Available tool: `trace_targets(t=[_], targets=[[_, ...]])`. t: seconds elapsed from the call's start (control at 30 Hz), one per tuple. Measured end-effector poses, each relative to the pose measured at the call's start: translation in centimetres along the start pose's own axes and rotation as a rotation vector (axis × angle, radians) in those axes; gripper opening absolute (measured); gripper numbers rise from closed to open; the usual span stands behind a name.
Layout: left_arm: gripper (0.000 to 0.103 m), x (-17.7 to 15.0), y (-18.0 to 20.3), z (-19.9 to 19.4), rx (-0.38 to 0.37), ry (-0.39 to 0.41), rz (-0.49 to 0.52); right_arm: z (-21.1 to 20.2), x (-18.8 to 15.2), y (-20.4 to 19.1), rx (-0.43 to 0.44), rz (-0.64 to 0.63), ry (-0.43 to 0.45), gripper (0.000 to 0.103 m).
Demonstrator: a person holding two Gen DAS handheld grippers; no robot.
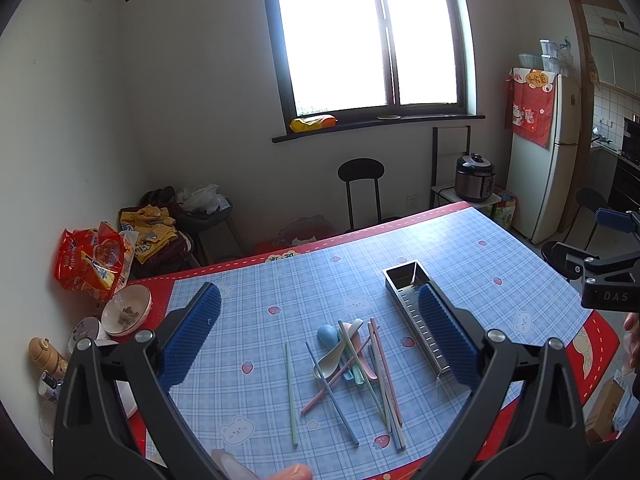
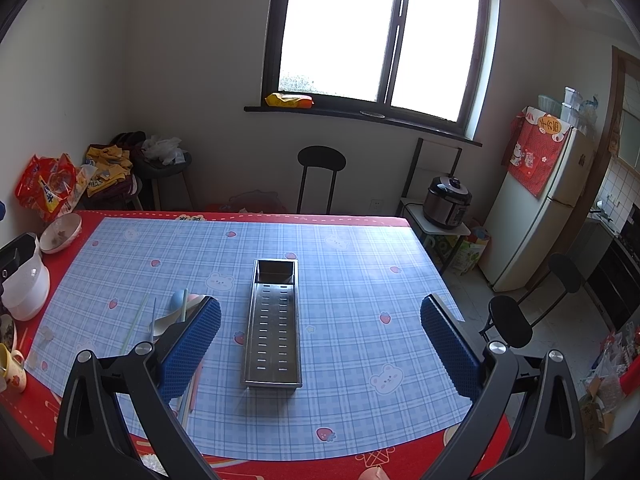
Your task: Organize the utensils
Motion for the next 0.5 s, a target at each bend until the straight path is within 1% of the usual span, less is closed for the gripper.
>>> trace_targets(t=[0.5], targets=[[0.098,0.0,0.0,-0.01,0.001,0.001,-0.001,0.28,-0.1,0.45,0.0,-0.001,-0.005,0.098]])
Point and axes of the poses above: each gripper's, at about its wrist camera, not at the fingertips, and z roughly the way its jaws point, y to its right, x to its top, the point moved 9 cm from there along z, roughly the way its jaws point, and after that the axes turned 7 degrees about -y, right-handed, at the moved point
